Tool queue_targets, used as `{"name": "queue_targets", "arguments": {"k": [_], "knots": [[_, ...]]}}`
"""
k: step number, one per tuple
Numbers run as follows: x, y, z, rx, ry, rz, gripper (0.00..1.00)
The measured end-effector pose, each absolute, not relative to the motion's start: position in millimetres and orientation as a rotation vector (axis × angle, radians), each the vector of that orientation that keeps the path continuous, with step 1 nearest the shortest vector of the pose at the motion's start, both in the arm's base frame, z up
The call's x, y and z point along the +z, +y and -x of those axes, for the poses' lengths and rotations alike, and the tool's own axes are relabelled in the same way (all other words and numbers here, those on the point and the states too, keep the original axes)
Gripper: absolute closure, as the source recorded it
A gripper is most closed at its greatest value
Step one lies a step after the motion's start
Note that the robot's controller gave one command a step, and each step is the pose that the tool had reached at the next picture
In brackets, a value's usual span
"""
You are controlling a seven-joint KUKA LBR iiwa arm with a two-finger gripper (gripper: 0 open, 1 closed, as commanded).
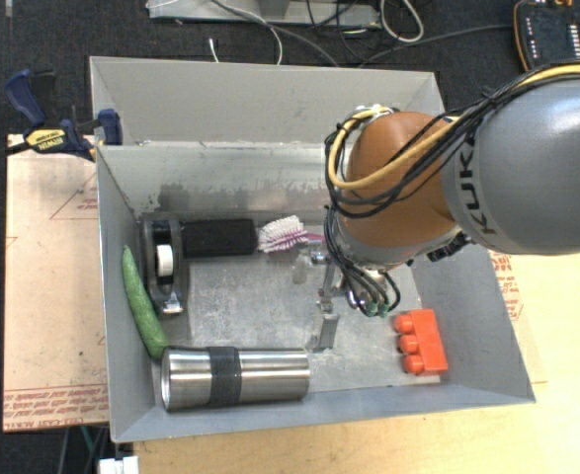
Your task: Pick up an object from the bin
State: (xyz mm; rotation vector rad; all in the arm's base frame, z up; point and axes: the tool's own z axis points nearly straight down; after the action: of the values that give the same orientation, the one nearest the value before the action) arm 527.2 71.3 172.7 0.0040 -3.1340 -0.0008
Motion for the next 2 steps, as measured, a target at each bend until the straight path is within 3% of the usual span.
{"name": "queue_targets", "arguments": {"k": [1, 2], "knots": [[177, 71, -528.8, -0.002, -3.142, 0.001, 0.0], [87, 118, -487.4, 0.011, -3.112, -0.316, 0.0]]}}
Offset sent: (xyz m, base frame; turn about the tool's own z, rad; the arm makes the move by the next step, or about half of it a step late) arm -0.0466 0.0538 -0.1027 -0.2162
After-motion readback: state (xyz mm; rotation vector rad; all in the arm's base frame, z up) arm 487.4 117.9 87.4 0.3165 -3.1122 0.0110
